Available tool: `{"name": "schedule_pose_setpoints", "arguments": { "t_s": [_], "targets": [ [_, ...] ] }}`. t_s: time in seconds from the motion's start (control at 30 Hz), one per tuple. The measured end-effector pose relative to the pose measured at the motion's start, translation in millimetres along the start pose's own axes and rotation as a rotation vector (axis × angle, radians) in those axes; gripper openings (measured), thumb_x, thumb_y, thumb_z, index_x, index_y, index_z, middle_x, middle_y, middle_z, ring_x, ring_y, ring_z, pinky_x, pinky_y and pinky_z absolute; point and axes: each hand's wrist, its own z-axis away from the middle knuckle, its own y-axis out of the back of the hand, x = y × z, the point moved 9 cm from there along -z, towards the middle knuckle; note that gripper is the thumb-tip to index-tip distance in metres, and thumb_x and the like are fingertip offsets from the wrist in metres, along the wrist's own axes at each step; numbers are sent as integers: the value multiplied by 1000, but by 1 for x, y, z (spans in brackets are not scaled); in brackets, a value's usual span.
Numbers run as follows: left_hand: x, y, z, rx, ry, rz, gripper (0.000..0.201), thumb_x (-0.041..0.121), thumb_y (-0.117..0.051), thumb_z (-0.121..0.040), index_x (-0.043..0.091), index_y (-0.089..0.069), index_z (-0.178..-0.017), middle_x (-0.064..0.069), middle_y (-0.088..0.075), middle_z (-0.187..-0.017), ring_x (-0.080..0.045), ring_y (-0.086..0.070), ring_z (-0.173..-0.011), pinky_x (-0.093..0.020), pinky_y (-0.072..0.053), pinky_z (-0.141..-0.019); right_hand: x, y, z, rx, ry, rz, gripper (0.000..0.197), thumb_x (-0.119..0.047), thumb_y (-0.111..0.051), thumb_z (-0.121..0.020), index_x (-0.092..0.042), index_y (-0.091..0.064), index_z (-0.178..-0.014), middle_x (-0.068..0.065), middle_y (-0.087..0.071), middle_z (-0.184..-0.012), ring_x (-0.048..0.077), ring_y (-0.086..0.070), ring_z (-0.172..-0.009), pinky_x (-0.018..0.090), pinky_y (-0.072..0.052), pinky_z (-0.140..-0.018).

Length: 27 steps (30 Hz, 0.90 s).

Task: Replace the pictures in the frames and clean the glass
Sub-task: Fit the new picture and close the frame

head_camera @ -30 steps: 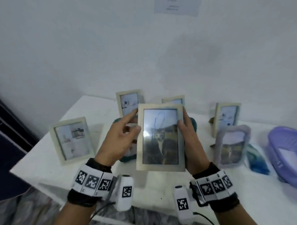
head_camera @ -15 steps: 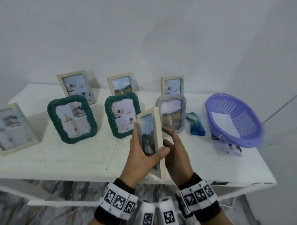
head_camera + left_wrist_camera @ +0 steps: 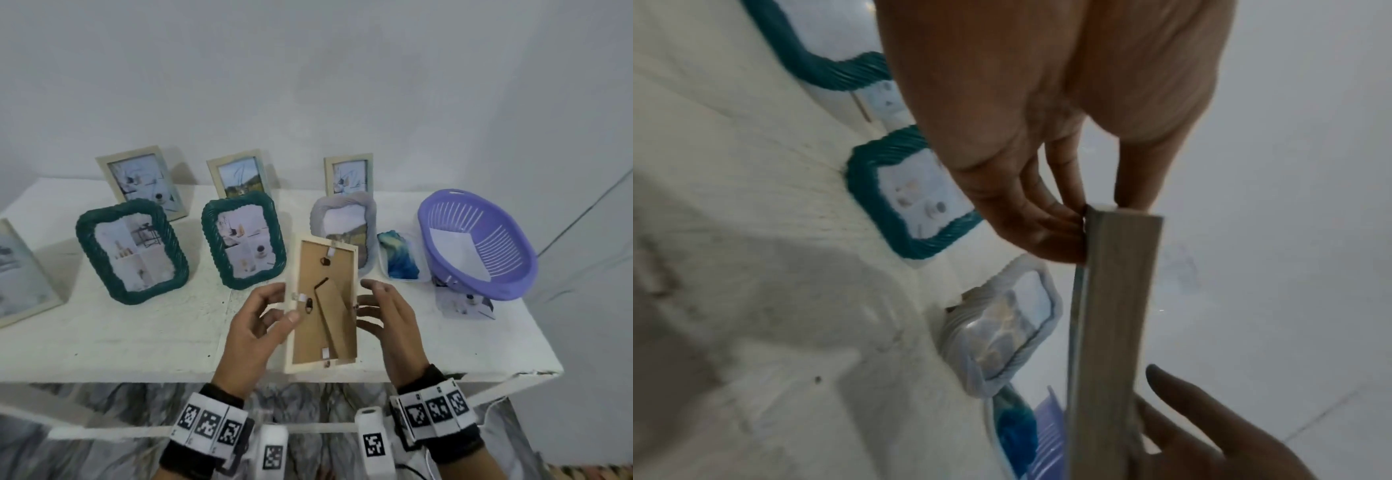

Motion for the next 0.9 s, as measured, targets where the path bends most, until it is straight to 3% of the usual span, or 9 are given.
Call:
{"name": "schedule_pose_setpoints", "arguments": {
  "t_s": [0.07,0.13,0.23,0.3,0.43,0.5,0.63,0.77,0.9],
  "targets": [
    [-19,9,-2,84,68,-5,30,22,-75,-86,19,-66,-114,-5,-69,-101,-19,-68,-85,-36,-58,-74,4,8,0,-7,34,124,18,-22,-48,-100,-20,-64,-108,7,-68,-90,20,-65,-82,34,-55,-71],
    [-44,14,-4,129,154,-83,27,11,-68,-89,18,-68,-114,-7,-69,-98,-13,-69,-82,-24,-57,-66,10,15,0,2,108,335,18,-15,-51,-97,-22,-63,-108,1,-68,-88,16,-66,-81,34,-57,-71],
    [-73,10,-6,135,208,-300,36,17,-71,-88,10,-67,-123,0,-71,-96,-11,-68,-84,-16,-53,-65,20,24,-1,13,250,670,22,-11,-54,-94,-22,-63,-111,-4,-64,-94,6,-61,-82,19,-50,-70],
    [-84,4,-7,158,218,-409,34,19,-73,-88,10,-69,-120,4,-70,-88,-5,-66,-78,-8,-48,-61,31,27,-1,-14,302,809,23,-11,-56,-93,-18,-65,-113,0,-62,-101,7,-59,-83,12,-46,-70],
    [-98,-12,-13,154,190,-601,29,23,-74,-87,15,-72,-114,10,-68,-82,3,-61,-74,-1,-41,-61,51,36,-5,-59,299,945,26,-11,-59,-90,-10,-67,-114,6,-60,-105,17,-59,-86,26,-52,-79],
    [-105,-17,-15,152,177,-628,29,21,-76,-85,14,-73,-113,9,-66,-84,3,-60,-78,-2,-43,-68,57,39,-8,-86,301,1018,24,-12,-60,-88,-9,-67,-111,8,-57,-101,20,-57,-84,31,-51,-80],
    [-106,-22,-21,157,123,-674,27,19,-78,-83,12,-74,-109,0,-65,-91,-10,-61,-78,-25,-50,-82,59,41,-15,-110,307,1068,17,-13,-63,-84,-9,-65,-100,6,-52,-97,19,-52,-73,29,-47,-71],
    [-109,-21,-22,159,118,-655,26,17,-78,-82,13,-75,-108,-1,-68,-89,-12,-62,-81,-25,-50,-84,59,41,-21,-141,259,1072,21,-18,-62,-84,-12,-62,-104,3,-44,-97,18,-48,-69,22,-39,-67],
    [-112,-20,-21,162,123,-643,26,19,-78,-83,14,-75,-108,0,-69,-88,-11,-63,-80,-19,-47,-79,62,39,-26,-197,188,1093,18,-21,-64,-82,-12,-60,-97,2,-40,-97,20,-49,-72,22,-40,-70]
  ]
}}
